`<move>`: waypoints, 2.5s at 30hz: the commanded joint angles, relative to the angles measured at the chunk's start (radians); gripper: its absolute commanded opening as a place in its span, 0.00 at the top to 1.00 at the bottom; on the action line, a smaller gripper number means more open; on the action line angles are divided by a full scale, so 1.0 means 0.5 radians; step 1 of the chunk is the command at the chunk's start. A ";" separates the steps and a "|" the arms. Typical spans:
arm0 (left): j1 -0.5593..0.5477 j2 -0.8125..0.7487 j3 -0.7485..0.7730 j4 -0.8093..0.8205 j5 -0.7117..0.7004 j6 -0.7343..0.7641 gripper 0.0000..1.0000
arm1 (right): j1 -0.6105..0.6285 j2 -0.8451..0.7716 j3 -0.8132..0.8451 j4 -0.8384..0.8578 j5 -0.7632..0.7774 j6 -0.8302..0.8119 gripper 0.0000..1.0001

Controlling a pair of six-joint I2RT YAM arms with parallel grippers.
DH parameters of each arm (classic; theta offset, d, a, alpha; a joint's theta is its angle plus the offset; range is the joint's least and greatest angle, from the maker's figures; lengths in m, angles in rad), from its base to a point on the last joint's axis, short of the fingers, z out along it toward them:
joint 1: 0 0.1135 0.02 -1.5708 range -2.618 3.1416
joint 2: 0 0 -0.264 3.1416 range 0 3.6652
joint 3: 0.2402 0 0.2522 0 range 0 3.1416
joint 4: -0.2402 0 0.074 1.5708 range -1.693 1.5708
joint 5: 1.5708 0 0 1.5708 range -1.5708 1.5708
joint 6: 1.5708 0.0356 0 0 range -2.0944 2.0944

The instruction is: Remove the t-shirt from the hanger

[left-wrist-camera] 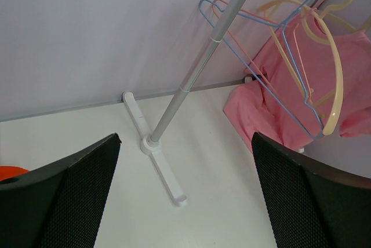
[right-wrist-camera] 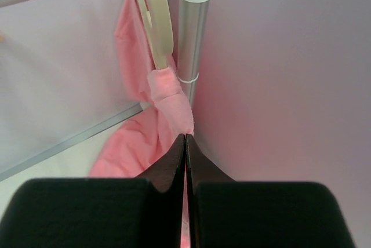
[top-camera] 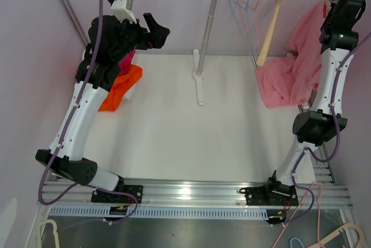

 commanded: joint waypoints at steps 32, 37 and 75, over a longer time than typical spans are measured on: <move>-0.042 -0.084 -0.140 0.104 0.016 0.017 0.00 | 0.251 -0.777 -0.696 -0.216 -0.424 0.337 1.00; -0.055 -0.081 -0.137 0.104 0.007 0.023 0.01 | 0.282 -0.839 -0.800 -0.247 -0.443 0.377 1.00; -0.073 -0.179 -0.272 0.156 -0.011 0.032 0.01 | 0.429 -0.842 -0.433 -0.299 -0.290 0.349 0.30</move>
